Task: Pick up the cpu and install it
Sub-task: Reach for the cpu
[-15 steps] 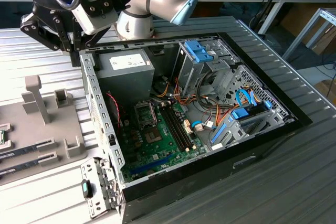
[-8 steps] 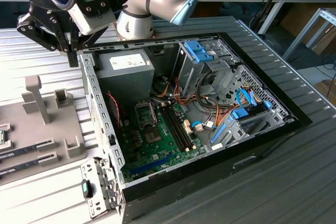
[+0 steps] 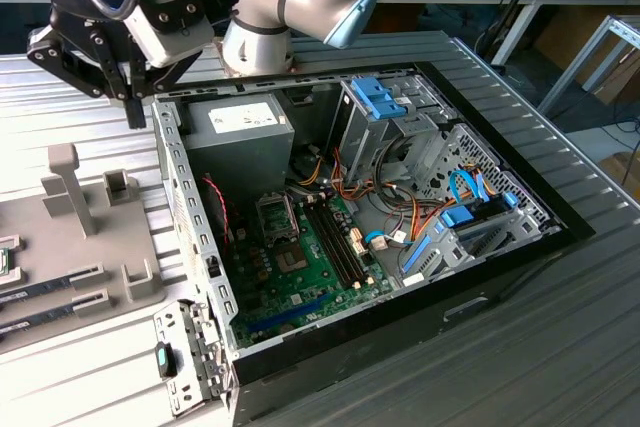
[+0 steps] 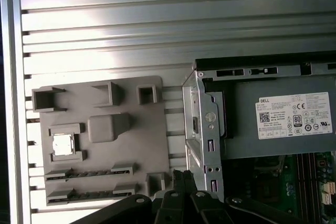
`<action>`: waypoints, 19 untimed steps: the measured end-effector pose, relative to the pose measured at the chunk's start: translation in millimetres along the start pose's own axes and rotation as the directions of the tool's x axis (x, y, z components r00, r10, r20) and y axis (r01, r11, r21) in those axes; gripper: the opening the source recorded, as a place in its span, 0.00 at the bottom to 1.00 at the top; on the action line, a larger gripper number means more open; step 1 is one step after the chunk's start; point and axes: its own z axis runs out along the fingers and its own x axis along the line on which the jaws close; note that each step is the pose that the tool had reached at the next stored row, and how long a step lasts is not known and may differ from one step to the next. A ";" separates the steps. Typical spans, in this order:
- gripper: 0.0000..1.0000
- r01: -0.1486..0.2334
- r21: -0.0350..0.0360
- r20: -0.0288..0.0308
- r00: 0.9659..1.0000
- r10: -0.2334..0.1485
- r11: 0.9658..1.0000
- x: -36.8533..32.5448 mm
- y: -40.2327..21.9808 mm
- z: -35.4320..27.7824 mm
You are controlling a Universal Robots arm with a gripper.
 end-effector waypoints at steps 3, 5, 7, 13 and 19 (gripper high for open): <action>0.11 0.000 0.000 0.000 1.000 0.000 1.000 1.0 -0.1 0.0; 0.11 0.000 0.000 0.000 1.000 0.000 1.000 2.0 -0.2 0.0; 0.11 0.000 0.000 0.000 1.000 0.000 1.000 2.9 -0.2 0.0; 0.11 0.000 0.000 0.000 1.000 0.000 1.000 5.7 -0.4 -0.1; 0.11 0.000 0.000 0.000 1.000 0.000 1.000 8.6 -0.7 -0.1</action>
